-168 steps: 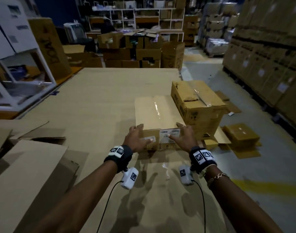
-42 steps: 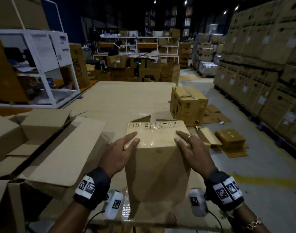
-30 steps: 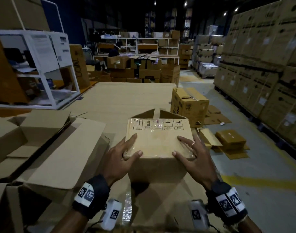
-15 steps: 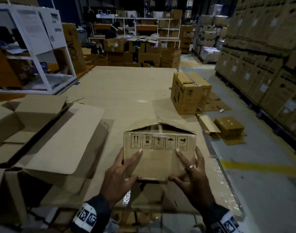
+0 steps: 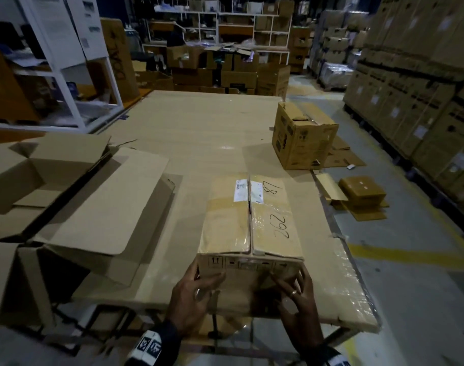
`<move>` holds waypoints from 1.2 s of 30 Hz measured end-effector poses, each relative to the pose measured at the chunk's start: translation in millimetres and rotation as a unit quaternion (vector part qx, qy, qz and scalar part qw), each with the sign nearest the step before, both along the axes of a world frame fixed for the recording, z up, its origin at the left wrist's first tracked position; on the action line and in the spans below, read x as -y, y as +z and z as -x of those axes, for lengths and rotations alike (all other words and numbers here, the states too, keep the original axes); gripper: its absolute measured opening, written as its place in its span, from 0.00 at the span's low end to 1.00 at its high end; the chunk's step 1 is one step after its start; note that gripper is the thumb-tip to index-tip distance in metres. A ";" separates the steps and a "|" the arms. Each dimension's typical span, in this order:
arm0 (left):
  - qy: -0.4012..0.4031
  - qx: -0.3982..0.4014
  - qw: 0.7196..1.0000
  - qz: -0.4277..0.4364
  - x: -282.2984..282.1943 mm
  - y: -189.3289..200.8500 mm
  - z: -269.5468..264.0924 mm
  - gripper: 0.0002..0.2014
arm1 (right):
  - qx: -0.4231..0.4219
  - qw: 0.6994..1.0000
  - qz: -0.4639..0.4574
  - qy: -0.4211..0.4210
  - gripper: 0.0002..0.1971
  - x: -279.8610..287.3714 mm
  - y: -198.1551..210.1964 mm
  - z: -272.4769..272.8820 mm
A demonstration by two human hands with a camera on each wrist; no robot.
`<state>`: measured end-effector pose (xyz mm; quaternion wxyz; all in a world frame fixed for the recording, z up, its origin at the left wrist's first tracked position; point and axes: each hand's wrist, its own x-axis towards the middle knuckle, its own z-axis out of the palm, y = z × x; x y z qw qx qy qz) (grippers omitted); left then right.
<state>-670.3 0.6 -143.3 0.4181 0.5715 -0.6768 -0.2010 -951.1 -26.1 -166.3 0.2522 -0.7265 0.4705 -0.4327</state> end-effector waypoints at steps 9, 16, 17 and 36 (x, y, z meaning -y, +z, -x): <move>0.119 -0.003 0.992 0.031 -9.3 21.1 2.5 0.19 | 0.020 0.994 0.048 -0.094 0.26 -5.9 50.5 -20.5; 0.087 0.108 0.972 0.187 -4.0 65.2 19.8 0.16 | -0.017 0.998 0.065 0.020 0.26 29.5 137.1 -31.5; 0.083 0.124 0.971 0.188 0.8 65.5 22.7 0.17 | -0.016 0.998 0.032 0.055 0.27 40.5 148.8 -33.8; 0.216 0.168 0.928 0.252 19.1 82.6 11.8 0.13 | 0.027 0.967 -0.186 0.173 0.20 142.7 201.0 -124.6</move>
